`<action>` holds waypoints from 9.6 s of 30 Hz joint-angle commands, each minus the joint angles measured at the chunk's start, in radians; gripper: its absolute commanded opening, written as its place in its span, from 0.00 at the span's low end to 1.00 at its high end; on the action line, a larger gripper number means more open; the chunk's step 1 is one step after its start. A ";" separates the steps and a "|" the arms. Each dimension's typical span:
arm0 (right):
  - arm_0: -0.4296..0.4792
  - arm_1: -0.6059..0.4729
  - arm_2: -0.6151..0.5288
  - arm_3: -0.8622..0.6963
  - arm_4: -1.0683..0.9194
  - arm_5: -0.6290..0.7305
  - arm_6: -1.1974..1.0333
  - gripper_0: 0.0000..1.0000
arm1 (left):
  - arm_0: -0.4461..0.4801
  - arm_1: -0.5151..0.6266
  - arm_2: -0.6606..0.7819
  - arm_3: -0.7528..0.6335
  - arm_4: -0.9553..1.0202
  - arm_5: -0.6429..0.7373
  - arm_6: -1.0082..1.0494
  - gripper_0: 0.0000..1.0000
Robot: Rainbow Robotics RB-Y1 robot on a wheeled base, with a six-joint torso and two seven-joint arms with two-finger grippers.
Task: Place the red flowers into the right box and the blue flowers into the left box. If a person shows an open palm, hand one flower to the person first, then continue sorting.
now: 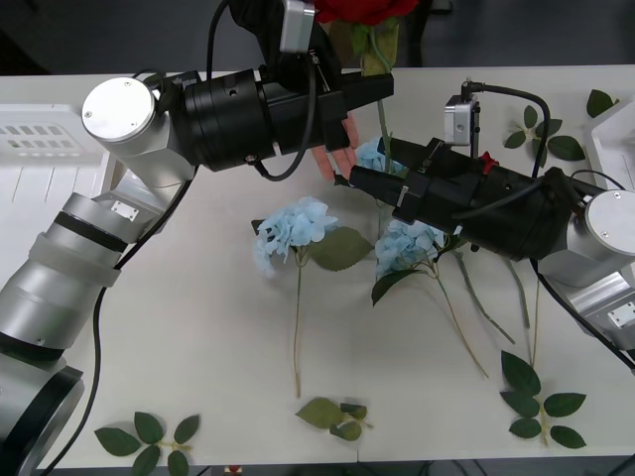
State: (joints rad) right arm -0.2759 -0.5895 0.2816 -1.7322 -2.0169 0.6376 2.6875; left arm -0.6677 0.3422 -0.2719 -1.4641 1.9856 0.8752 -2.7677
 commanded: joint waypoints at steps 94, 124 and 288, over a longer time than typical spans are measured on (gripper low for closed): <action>-0.341 0.171 -0.110 0.138 0.563 -0.253 -0.476 0.03 | -0.039 0.336 0.132 -0.142 -0.949 0.921 1.220 1.00; 0.127 -0.271 -0.656 0.138 0.247 0.640 -0.505 1.00 | -0.021 0.276 0.135 -0.145 -0.969 0.930 1.260 1.00; -0.235 0.103 -0.363 -0.067 0.445 0.312 -0.715 0.00 | -0.084 0.184 -0.760 -0.154 -1.536 0.436 2.231 1.00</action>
State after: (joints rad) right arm -0.4181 -0.4537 -0.0774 -1.7515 -1.6189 0.9382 2.0768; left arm -0.7186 0.5019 -1.0286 -1.6134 0.4613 1.3226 -0.4829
